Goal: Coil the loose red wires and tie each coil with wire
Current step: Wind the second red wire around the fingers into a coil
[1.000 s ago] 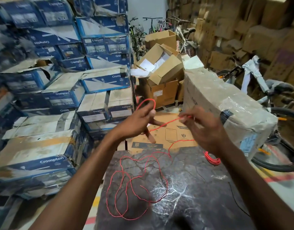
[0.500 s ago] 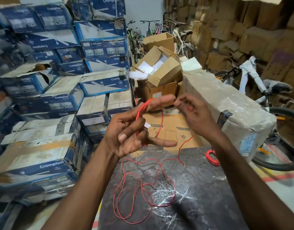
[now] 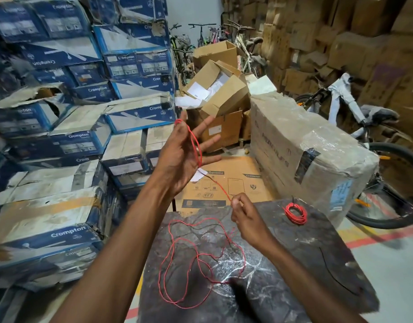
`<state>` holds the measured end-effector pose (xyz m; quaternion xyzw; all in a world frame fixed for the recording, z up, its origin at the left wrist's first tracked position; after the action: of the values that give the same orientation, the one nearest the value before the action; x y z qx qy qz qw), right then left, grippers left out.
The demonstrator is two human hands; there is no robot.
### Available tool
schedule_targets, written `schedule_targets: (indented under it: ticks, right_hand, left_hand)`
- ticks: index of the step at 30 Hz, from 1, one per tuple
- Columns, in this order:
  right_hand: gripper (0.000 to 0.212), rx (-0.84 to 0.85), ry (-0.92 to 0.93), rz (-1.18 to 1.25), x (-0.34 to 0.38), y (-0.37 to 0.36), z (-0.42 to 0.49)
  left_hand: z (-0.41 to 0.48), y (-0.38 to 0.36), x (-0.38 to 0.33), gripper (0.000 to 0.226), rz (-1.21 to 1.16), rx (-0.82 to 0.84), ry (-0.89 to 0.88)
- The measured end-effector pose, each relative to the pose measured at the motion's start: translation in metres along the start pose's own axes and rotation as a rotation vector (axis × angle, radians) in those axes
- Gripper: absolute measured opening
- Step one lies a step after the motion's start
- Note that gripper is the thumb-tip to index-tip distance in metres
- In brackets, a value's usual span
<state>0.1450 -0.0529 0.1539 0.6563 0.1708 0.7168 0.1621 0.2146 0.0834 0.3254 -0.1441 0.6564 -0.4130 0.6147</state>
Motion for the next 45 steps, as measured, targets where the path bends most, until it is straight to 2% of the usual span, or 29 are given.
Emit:
schedule_targets:
  ticks: [3, 6, 10, 13, 16, 19, 21, 24, 27, 31, 36, 38, 41, 45]
  right_hand:
    - [0.023, 0.115, 0.091, -0.148, 0.012, -0.007, -0.015]
    - [0.021, 0.196, 0.206, -0.338, 0.039, 0.004, -0.024]
    - [0.027, 0.255, 0.294, -0.545, 0.077, 0.032, -0.026]
    - [0.027, 0.194, 0.361, -0.500, 0.108, 0.058, -0.021]
    - [0.013, 0.047, 0.402, -0.359, 0.128, 0.087, -0.008]
    - [0.010, -0.102, 0.421, -0.276, 0.138, 0.110, 0.003]
    - [0.014, -0.160, 0.374, -0.175, 0.135, 0.118, 0.010]
    - [0.008, -0.235, 0.379, -0.127, 0.133, 0.123, 0.016]
    - [0.006, -0.256, 0.380, -0.081, 0.129, 0.115, 0.024]
    - [0.006, -0.235, 0.309, 0.072, 0.118, 0.095, 0.034]
    - [0.018, -0.171, 0.247, 0.190, 0.102, 0.060, 0.037]
    - [0.025, -0.143, 0.221, 0.189, 0.096, 0.046, 0.034]
    - [0.024, -0.089, 0.177, 0.164, 0.087, 0.030, 0.030]
    - [0.034, 0.024, 0.192, 0.090, 0.079, 0.007, 0.016]
  left_hand:
    - [0.004, 0.016, -0.009, 0.048, 0.206, -0.063, -0.066]
    - [0.006, 0.027, -0.009, 0.041, 0.579, -0.093, -0.091]
    - [0.005, 0.038, 0.013, 0.043, 0.910, -0.010, -0.058]
    - [-0.011, 0.039, 0.044, 0.054, 1.124, 0.108, 0.062]
    - [-0.036, 0.027, 0.076, 0.048, 1.229, 0.264, 0.236]
    - [-0.052, 0.016, 0.085, 0.047, 0.974, 0.298, 0.287]
    - [-0.064, 0.010, 0.087, 0.044, 0.779, 0.303, 0.349]
    - [-0.078, -0.006, 0.084, 0.039, 0.523, 0.345, 0.390]
    - [-0.082, -0.017, 0.073, 0.031, 0.218, 0.312, 0.364]
    - [-0.081, -0.032, 0.061, 0.038, -0.095, 0.327, 0.406]
    - [-0.068, -0.045, 0.040, 0.042, -0.158, 0.332, 0.327]
    - [-0.062, -0.051, 0.031, 0.038, -0.180, 0.336, 0.292]
    - [-0.049, -0.057, 0.011, 0.037, -0.191, 0.343, 0.215]
    - [-0.026, -0.043, -0.013, 0.035, -0.118, 0.216, 0.042]
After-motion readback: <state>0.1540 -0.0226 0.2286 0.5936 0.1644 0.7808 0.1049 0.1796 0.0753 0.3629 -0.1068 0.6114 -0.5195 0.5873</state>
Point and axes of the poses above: each hand's wrist, its own z-axis towards the middle knuckle, its own y-axis out of the back of the hand, x = y × z, the point moved 10 cm from there along z, towards the middle knuckle, and after that the axes turned 14 degrees about -z, right-handed, at the moved point
